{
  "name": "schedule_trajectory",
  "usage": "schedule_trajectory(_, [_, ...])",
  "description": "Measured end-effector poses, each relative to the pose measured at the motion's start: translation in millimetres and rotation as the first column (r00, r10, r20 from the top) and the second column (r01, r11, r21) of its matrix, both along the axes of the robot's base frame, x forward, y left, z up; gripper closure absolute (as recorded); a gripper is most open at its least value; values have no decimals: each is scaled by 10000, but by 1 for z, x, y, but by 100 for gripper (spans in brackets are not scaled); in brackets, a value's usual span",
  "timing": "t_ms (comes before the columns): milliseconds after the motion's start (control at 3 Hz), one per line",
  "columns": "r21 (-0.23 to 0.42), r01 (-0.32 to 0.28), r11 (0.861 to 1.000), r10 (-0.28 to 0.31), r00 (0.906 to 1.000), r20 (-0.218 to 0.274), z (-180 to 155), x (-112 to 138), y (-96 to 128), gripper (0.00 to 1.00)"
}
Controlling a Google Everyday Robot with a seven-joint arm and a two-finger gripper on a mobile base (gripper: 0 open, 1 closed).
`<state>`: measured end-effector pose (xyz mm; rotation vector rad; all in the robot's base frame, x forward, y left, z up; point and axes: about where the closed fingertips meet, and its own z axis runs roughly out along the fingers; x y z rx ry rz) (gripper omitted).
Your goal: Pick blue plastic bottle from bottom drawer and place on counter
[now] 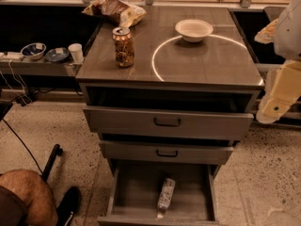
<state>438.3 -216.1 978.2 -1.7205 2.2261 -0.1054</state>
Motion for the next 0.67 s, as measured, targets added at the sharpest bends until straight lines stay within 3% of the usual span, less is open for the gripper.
schedule_trajectory(333, [0, 0, 10000, 0, 10000, 0, 0, 0, 0, 0])
schedule_trajectory(667, [277, 19, 9996, -18, 10000, -50, -27, -2, -2, 0])
